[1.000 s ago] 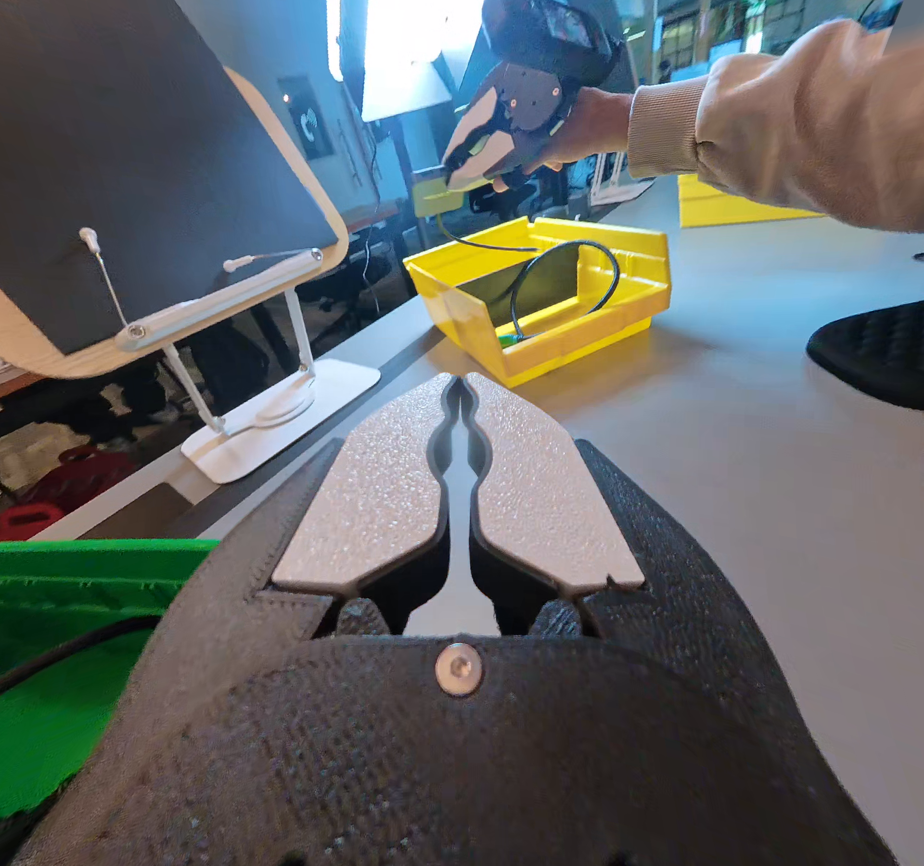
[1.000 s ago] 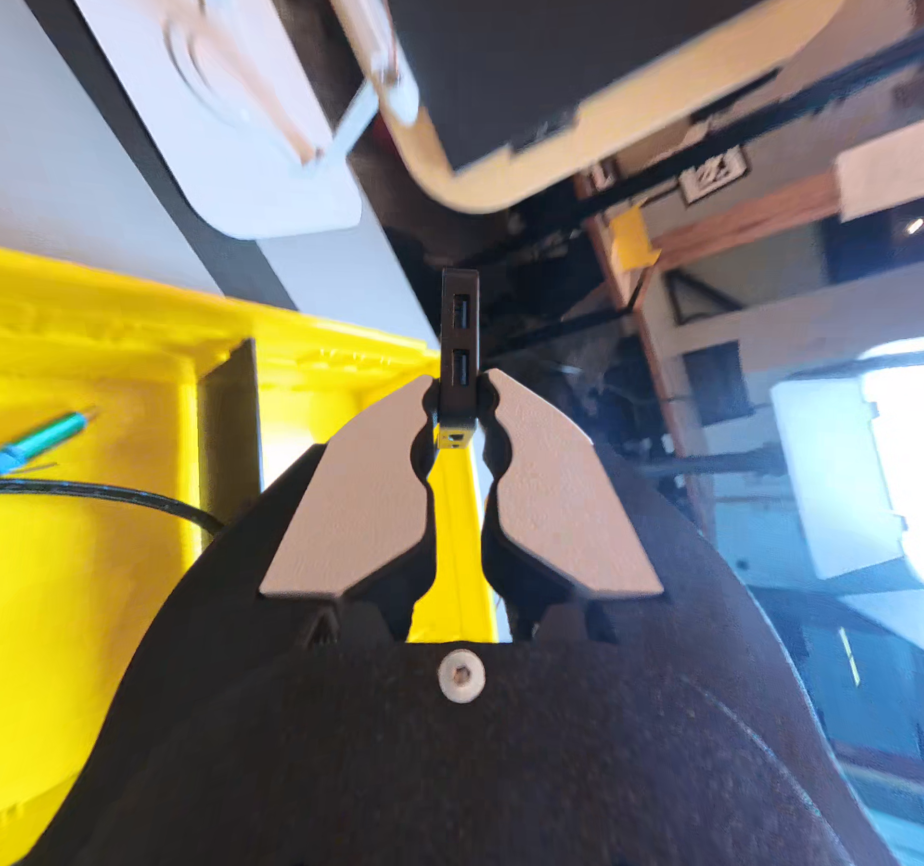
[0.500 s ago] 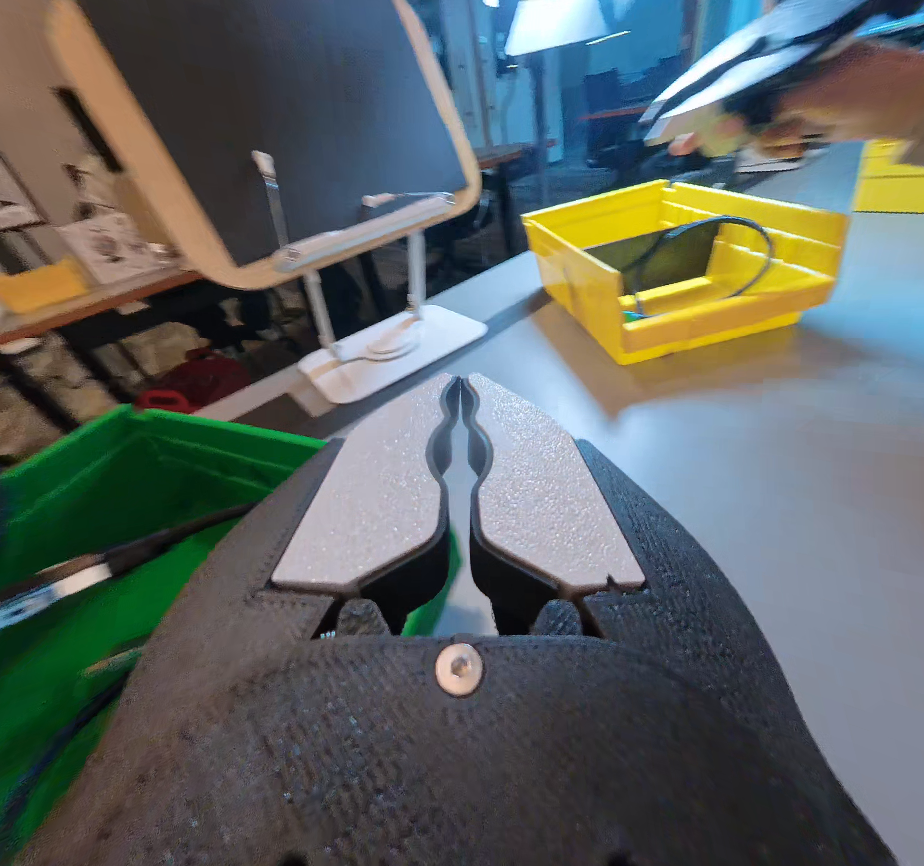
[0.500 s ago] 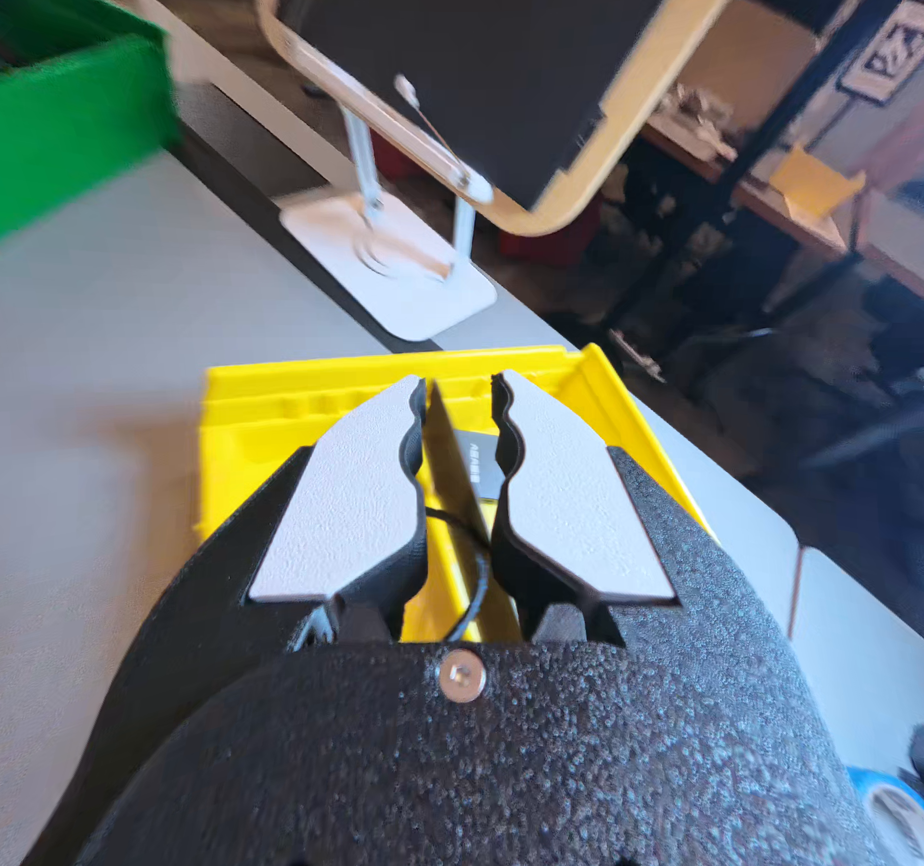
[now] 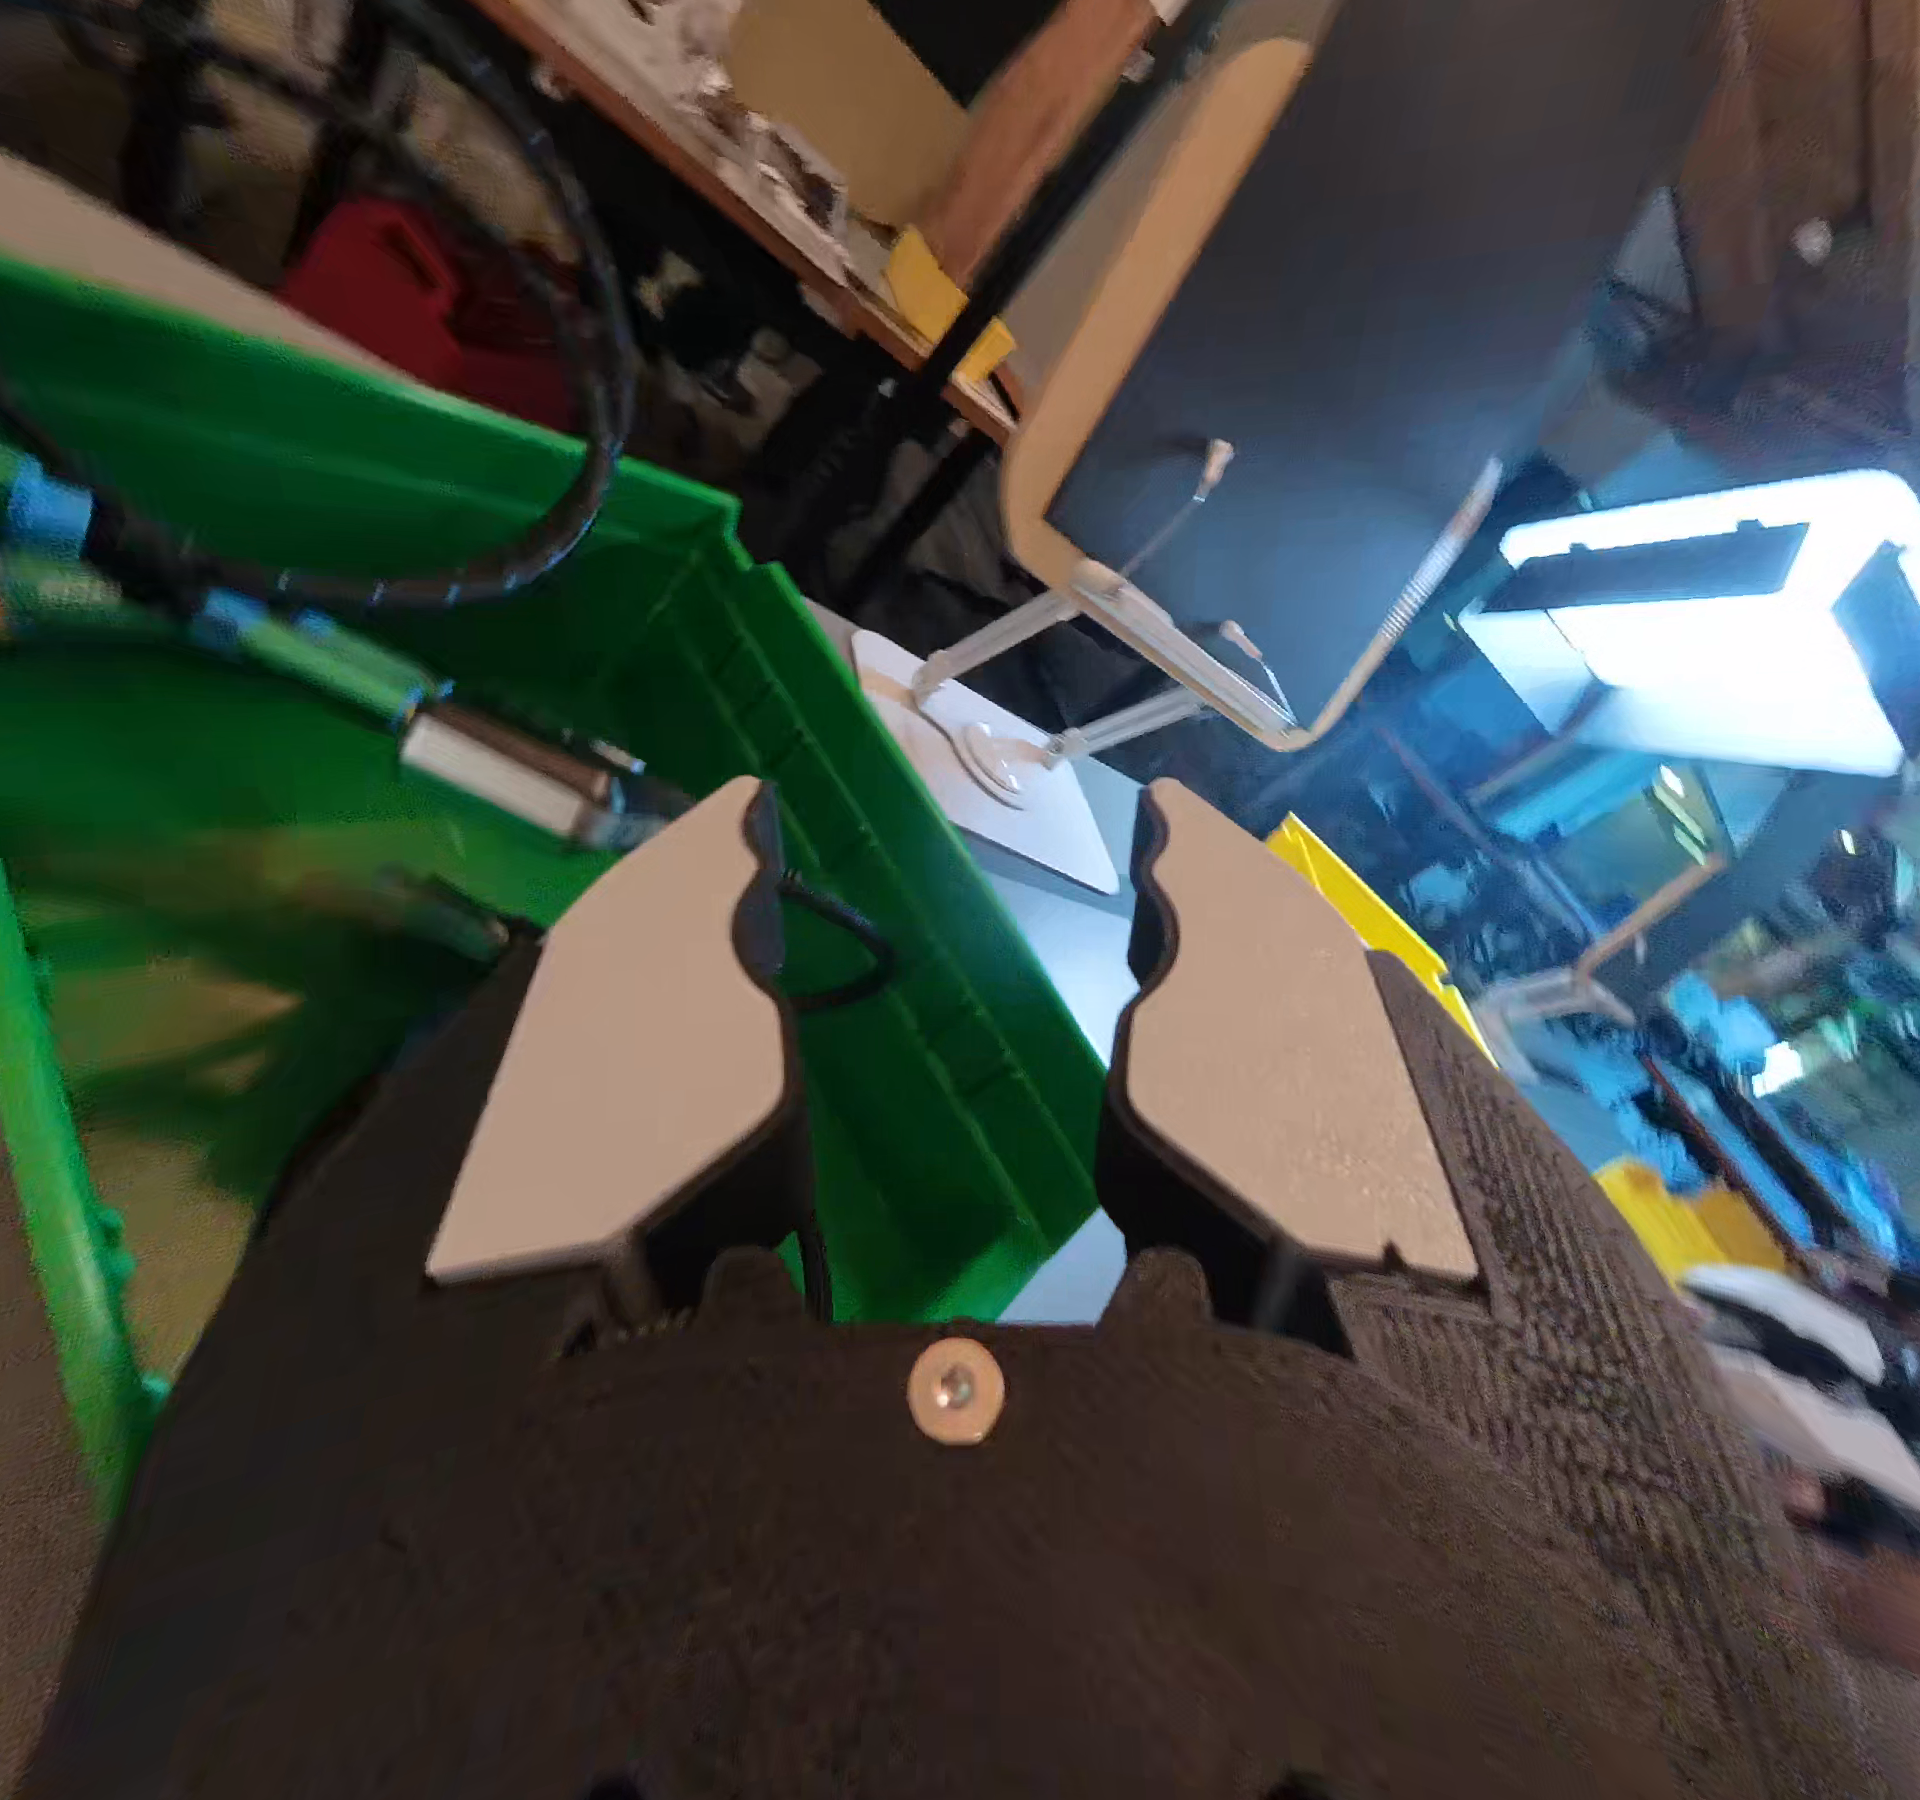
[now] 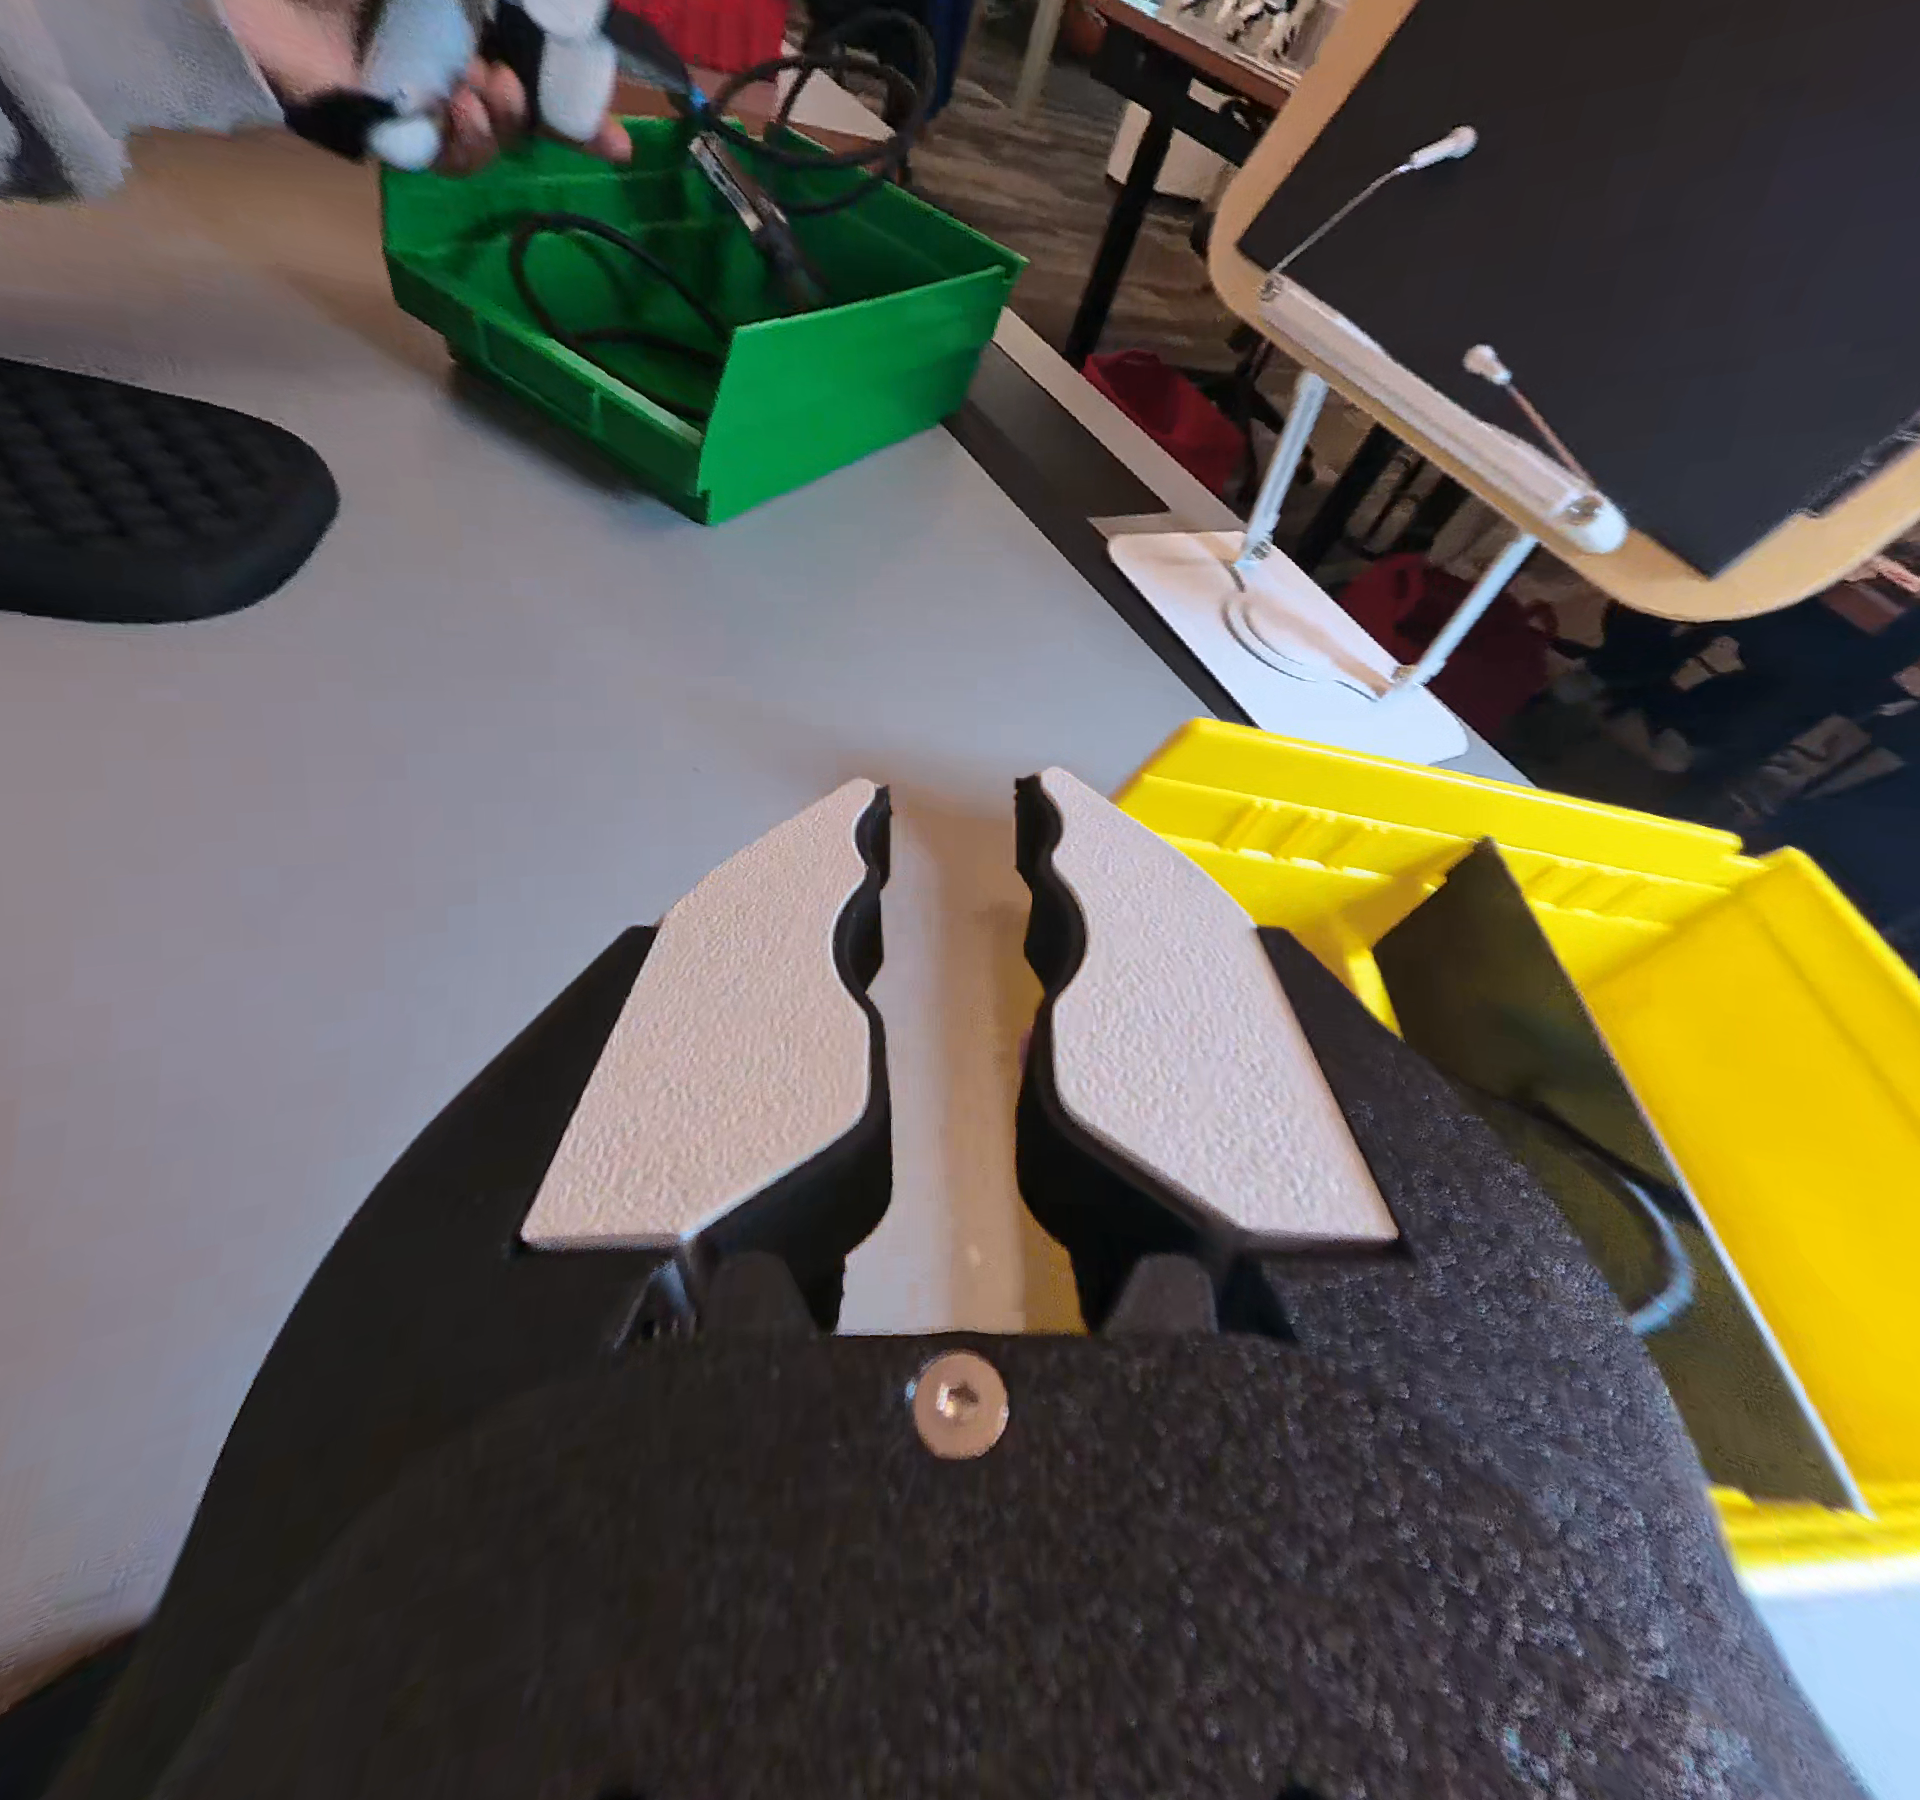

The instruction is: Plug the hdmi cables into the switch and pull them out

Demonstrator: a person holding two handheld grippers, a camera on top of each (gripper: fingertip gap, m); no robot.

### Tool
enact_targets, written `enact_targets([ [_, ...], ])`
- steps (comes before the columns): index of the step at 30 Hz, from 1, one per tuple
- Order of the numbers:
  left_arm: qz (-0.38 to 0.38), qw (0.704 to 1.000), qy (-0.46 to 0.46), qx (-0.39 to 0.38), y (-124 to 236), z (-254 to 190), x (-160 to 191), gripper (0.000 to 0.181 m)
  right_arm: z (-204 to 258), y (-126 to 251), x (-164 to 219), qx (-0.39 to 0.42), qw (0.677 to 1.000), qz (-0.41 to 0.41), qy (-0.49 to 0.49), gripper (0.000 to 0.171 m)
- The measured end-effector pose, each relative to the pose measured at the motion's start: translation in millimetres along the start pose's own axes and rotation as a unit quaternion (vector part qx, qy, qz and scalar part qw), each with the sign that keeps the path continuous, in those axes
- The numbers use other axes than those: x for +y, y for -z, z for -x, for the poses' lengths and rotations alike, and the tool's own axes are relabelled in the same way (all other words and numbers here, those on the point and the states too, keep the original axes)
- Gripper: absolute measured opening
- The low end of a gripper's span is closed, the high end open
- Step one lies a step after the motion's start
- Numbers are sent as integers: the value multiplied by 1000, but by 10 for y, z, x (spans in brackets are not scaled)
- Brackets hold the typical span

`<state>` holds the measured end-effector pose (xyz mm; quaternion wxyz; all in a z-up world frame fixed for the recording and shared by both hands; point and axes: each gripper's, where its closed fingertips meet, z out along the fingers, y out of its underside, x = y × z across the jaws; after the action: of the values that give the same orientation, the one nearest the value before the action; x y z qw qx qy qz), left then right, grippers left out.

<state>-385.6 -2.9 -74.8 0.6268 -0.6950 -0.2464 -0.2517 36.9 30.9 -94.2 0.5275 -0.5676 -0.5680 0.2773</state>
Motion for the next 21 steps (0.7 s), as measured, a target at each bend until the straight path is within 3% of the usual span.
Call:
enact_targets([
  [4, -26, 994, 72, -74, -150, 266, 303, 87, 194, -147, 151, -32, 999, 16, 1, 22],
  [9, -74, 973, 168, -141, -379, 681, 183, 88, 311, -137, 279, -45, 999, 19, 0, 20],
  [11, -85, 962, 196, -168, -479, 872, 167, 81, 334, -121, 294, -47, 999, 19, 2, 19],
  [12, -86, 959, 207, -171, -541, 934, 176, 71, 331, -116, 291, -44, 999, 18, 4, 18],
  [13, -85, 961, 210, -161, -605, 951, 176, 48, 327, -114, 287, -41, 999, 17, 6, 18],
  [15, -92, 962, 200, -161, -657, 977, 126, 37, 331, -114, 292, -40, 999, 18, 10, 17],
  [17, -97, 973, 162, -133, -695, 826, -5, 36, 326, -114, 313, -37, 999, 20, 19, 17],
  [21, -105, 993, 35, -28, -652, 103, -352, 27, 340, -144, 301, -48, 999, 9, 13, 15],
])
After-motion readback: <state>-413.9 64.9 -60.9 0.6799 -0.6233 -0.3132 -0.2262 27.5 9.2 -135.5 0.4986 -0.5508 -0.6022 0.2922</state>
